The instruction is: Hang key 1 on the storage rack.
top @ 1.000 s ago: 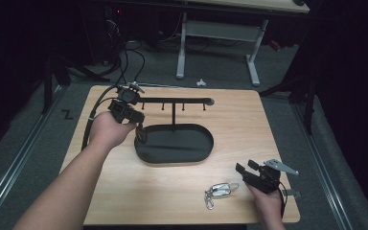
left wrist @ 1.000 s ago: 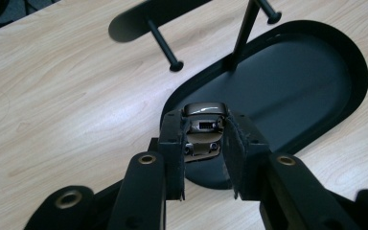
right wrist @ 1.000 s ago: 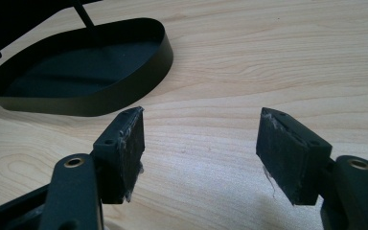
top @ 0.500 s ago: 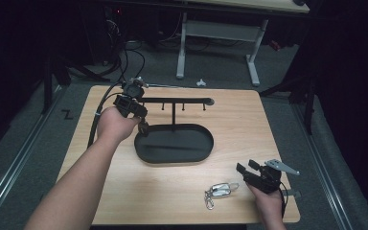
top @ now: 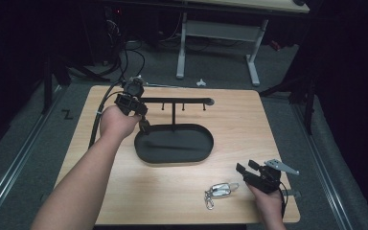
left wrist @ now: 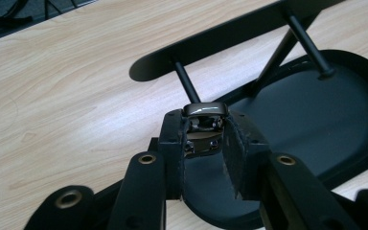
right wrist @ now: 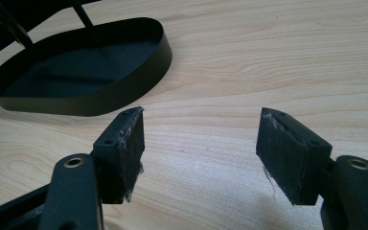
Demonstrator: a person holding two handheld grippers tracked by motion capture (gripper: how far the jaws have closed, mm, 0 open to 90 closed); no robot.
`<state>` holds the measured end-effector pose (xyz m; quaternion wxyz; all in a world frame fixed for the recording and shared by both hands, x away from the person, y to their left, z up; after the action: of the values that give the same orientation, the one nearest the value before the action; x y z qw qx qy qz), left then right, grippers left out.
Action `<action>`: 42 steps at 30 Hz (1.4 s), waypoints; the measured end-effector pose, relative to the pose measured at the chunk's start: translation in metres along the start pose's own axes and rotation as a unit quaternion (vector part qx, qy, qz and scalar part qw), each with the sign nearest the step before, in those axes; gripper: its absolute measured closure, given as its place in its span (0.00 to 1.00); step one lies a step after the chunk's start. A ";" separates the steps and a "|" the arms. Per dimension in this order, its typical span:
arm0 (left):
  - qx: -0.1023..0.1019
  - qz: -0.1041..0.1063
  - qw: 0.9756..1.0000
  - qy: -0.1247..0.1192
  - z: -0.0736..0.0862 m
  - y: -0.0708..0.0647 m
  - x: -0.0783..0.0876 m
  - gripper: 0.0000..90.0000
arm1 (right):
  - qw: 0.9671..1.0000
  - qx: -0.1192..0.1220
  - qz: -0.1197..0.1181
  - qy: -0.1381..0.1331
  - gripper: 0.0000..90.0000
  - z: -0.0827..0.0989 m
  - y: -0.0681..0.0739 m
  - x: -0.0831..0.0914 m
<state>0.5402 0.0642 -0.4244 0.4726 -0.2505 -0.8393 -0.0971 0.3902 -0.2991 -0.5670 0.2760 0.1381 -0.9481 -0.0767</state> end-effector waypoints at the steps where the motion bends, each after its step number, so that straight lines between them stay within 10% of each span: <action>1: 0.003 0.000 1.000 -0.002 -0.001 0.000 0.000 0.78 | 1.000 0.000 0.000 0.000 0.37 0.000 0.000 0.000; 32: 0.032 0.012 0.999 0.007 -0.016 0.005 -0.008 0.77 | 1.000 -0.001 -0.001 0.001 0.37 0.000 0.000 0.000; 42: 0.032 0.012 0.999 -0.011 -0.017 0.004 0.003 0.62 | 1.000 -0.002 -0.002 0.002 0.38 0.001 0.001 -0.001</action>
<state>0.5542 0.0619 -0.4132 0.4724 -0.2464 -0.8440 -0.0616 0.3904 -0.2981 -0.5676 0.2777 0.1392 -0.9472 -0.0790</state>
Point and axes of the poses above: each handheld gripper's, and its own axes: x roughly backward along the jaws, z roughly out of its underside, y roughly to its left, the point moved 10 cm from there along -x, roughly forward along the jaws, and after that the axes turned 6 degrees about z, right-handed, at the moved point
